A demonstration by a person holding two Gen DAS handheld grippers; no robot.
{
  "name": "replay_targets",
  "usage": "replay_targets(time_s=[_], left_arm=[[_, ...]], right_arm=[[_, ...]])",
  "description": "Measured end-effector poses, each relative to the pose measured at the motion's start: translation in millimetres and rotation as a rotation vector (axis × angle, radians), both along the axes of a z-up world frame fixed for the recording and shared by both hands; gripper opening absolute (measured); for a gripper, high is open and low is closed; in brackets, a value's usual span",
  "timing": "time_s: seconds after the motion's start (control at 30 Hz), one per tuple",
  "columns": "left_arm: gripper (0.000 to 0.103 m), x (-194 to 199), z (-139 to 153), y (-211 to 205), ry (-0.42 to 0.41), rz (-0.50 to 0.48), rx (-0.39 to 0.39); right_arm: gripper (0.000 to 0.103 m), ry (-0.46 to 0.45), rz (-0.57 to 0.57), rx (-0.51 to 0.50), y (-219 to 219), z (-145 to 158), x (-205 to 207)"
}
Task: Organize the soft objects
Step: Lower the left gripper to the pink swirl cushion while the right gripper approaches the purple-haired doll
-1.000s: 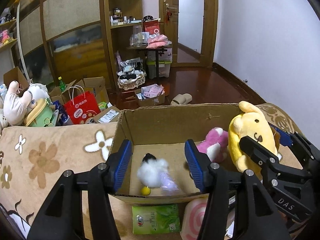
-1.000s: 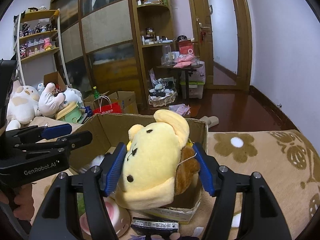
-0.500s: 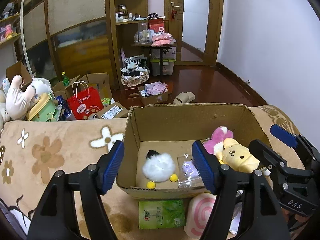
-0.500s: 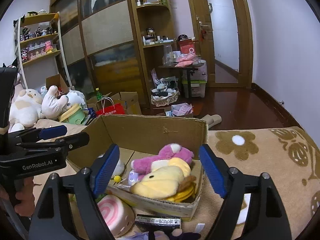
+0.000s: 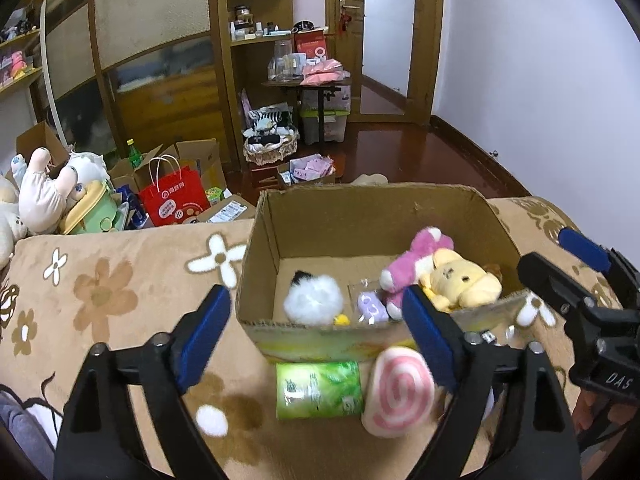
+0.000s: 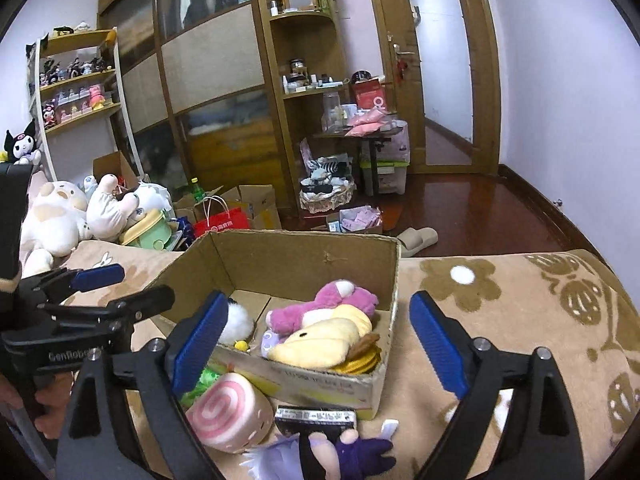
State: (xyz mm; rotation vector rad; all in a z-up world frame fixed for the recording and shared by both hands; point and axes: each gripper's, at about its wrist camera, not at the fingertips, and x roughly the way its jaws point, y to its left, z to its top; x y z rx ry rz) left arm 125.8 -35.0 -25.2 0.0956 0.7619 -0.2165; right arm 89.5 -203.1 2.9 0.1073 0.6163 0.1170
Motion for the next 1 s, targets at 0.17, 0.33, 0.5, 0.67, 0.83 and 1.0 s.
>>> replay_targets(time_s=[0.17,0.33,0.5,0.67,0.83,1.0], left_arm=[[0.092,-18.6,-2.0,-3.4,0.014,0.002,0.018],[0.092,-32.6,-4.4,-8.2,0.05,-0.011,0.026],[0.092,-43.6,-5.4,-9.4,0.088,-0.021,0.016],[0.092,-52.6,-6.3,-13.8,0.098,-0.032,0.039],[0.092,-56.5,-9.7,-16.5,0.116,-0.05,0.049],[0.092,-54.3,-18.8,-19.2,0.148,-0.055,0.051]], right_arm=[[0.102,0.002,-0.018,0.002,-5.3,6.4,-12.5],[0.102,0.014,-0.034,0.011,-10.5,10.5,-22.1],[0.102,0.037,-0.039,-0.014,-12.4,10.0,-35.3],[0.102,0.078,-0.06,0.011,-17.9,2.7,-45.0],[0.102,0.111,-0.081,0.05,-22.6,-4.5,-50.1],[0.102,0.145,-0.09,0.049,-21.3,-15.6,-51.6]])
